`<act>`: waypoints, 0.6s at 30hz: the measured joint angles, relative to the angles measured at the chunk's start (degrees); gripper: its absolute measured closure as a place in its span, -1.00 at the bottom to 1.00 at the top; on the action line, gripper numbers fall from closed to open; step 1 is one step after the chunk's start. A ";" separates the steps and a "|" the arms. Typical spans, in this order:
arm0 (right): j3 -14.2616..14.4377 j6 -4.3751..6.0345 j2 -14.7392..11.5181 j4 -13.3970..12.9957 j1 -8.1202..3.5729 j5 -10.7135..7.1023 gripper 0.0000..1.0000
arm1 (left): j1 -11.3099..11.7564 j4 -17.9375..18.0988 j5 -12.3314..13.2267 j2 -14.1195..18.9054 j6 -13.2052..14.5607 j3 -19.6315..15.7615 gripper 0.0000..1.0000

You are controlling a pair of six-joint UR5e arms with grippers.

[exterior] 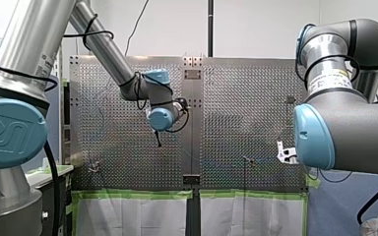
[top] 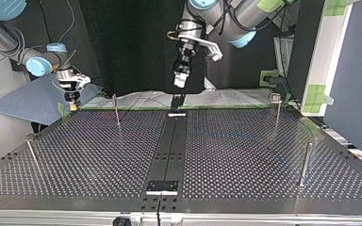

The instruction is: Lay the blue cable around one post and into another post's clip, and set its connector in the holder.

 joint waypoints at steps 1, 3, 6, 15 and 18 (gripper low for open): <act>0.00 0.01 0.00 -0.01 0.03 0.00 1.00 | 0.01 0.44 -0.03 -0.32 -0.03 -0.44 -1.00; 0.01 0.03 0.00 -0.01 0.04 0.00 1.00 | 0.02 1.46 0.04 -1.22 -0.11 -1.49 -1.00; 0.00 0.30 0.00 -0.08 0.04 0.00 1.00 | 0.03 2.77 0.44 -2.39 -0.21 -2.99 -1.00; 0.03 0.65 0.00 -0.23 0.17 0.00 1.00 | 0.04 3.56 0.79 -3.01 -0.37 -7.43 -1.00; 0.01 0.66 0.00 -0.25 0.19 0.00 1.00 | 0.04 3.56 0.79 -3.01 -0.28 -8.83 -1.00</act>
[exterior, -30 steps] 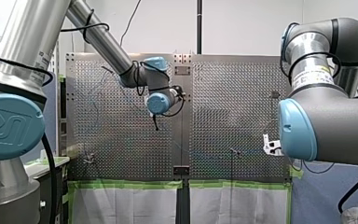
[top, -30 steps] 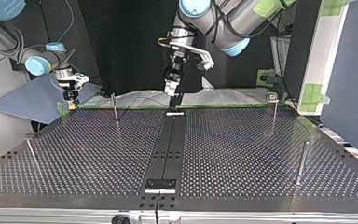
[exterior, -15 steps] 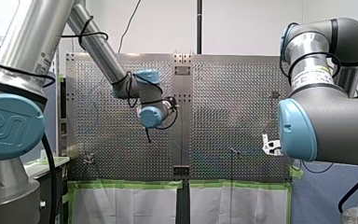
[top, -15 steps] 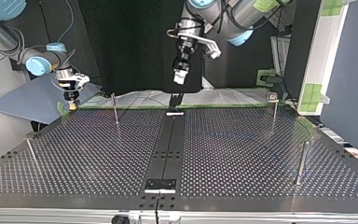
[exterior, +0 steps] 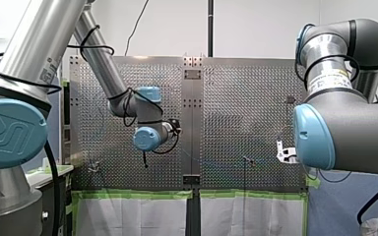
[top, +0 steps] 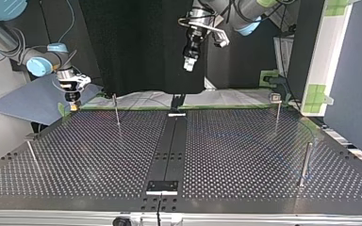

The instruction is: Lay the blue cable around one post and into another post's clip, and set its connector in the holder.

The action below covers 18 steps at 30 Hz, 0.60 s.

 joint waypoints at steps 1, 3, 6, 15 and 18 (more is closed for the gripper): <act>-0.01 -0.01 0.00 -0.01 0.00 0.00 1.00 | 0.00 0.02 0.00 0.00 0.01 -0.42 -1.00; -0.02 -0.04 0.00 -0.02 0.01 -0.02 1.00 | 0.00 0.04 -0.01 0.00 0.03 -1.45 -1.00; -0.01 -0.21 0.00 0.00 0.01 -0.07 1.00 | 0.00 0.05 -0.03 0.00 0.05 -2.95 -1.00; -0.03 -1.29 -0.08 0.42 0.02 -0.16 1.00 | 0.01 -0.07 -0.23 0.01 0.34 -7.72 -1.00; -0.02 -1.52 -0.16 0.59 0.00 -0.23 1.00 | 0.03 0.00 -0.29 0.01 0.38 -9.29 -1.00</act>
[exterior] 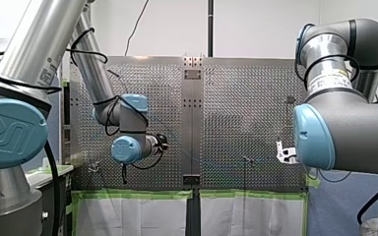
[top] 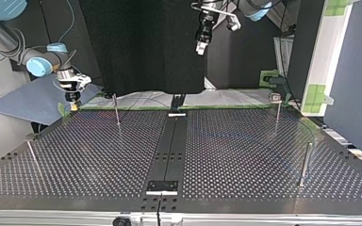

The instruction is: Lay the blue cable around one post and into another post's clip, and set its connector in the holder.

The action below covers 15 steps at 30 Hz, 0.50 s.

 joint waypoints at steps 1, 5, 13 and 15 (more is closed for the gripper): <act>0.00 -0.21 -0.21 0.22 0.00 -0.06 1.00 | 0.00 0.04 -0.02 0.00 0.01 -0.51 -1.00; 0.03 -0.60 -1.65 1.45 0.07 -0.23 1.00 | 0.03 0.78 -0.19 0.00 -0.03 -2.64 -1.00; 0.05 -0.75 -3.90 2.66 1.32 -0.68 1.00 | 0.14 4.08 -2.47 0.00 -1.81 -6.56 -1.00; 0.05 -0.75 -4.47 2.96 1.63 -0.59 1.00 | 0.14 5.15 -2.62 0.00 -2.84 -7.09 -1.00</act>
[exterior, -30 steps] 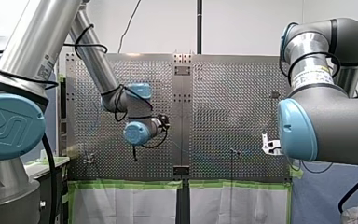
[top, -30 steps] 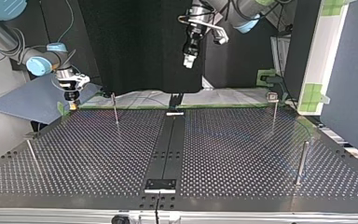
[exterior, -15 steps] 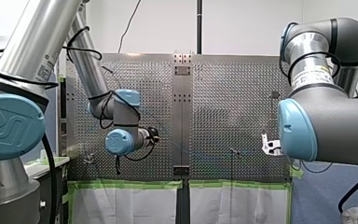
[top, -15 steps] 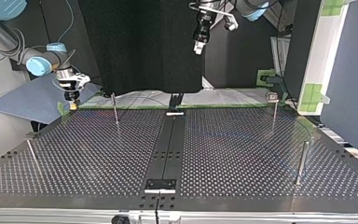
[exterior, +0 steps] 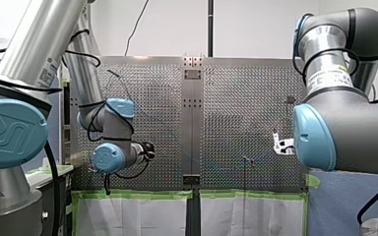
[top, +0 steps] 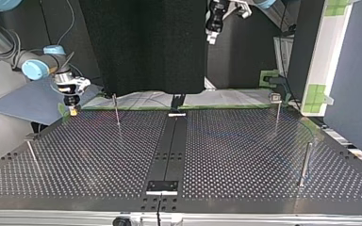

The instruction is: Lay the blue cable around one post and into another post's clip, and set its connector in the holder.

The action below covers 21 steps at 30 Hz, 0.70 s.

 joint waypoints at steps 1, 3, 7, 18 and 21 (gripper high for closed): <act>0.00 0.00 -0.44 0.24 0.23 0.09 1.00 | 0.00 0.49 -0.05 0.00 -0.50 -0.13 -1.00; 0.08 0.00 -1.16 0.65 0.58 0.36 1.00 | 0.01 1.24 -0.11 0.00 -1.52 -0.31 -1.00; 0.85 0.00 -2.97 1.04 1.41 1.46 1.00 | 0.05 1.71 0.02 0.00 -2.68 -0.39 -1.00; 4.72 0.20 -8.31 1.06 3.78 3.49 1.00 | 0.16 1.93 1.35 0.00 -4.27 -0.42 -1.00; 5.48 0.84 -9.98 0.85 5.24 4.31 1.00 | 0.18 1.94 1.59 0.00 -4.54 -0.42 -1.00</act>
